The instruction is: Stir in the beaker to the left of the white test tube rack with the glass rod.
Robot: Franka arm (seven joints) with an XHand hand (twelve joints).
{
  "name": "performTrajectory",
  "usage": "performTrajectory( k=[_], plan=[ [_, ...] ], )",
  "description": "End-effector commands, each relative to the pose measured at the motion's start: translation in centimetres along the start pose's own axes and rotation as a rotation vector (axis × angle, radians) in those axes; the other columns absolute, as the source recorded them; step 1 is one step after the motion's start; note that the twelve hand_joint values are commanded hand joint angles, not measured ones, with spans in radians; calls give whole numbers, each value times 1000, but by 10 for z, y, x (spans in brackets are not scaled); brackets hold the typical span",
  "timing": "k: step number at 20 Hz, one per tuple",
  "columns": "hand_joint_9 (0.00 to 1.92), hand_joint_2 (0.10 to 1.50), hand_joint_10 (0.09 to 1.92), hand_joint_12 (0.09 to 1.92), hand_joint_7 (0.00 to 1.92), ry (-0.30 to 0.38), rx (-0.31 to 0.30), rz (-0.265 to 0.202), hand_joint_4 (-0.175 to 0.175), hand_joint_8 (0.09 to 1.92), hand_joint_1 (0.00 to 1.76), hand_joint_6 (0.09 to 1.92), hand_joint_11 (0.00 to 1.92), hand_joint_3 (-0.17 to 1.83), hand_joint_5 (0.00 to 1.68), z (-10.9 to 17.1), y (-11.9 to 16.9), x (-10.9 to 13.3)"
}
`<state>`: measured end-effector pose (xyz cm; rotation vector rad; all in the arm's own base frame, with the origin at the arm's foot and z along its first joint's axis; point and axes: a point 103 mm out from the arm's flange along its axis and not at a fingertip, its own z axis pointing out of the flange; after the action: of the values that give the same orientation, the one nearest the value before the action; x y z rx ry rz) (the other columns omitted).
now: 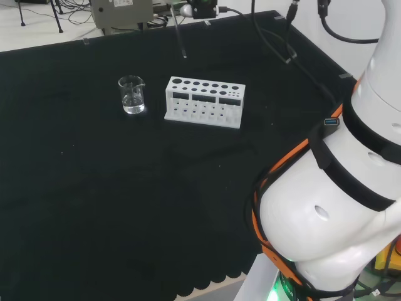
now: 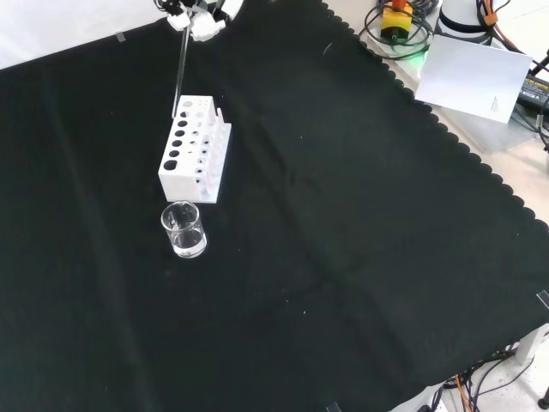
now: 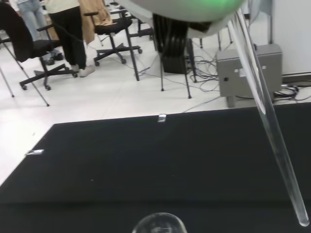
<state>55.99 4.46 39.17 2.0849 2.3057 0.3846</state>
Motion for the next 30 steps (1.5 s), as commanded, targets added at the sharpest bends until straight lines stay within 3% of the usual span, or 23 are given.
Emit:
performTrajectory(
  k=[1,11,30],
  plan=[
    [1618,709,1001,817,1109,-1,16,-28,-175,1305,1295,923,1682,786,997,2,9,23],
    [1618,709,1000,822,1110,54,22,-76,-175,1303,1295,921,1681,785,999,4,20,45],
    [1621,707,998,828,1112,82,66,-198,-175,1300,1295,918,1679,786,1001,35,40,95]
  ],
)
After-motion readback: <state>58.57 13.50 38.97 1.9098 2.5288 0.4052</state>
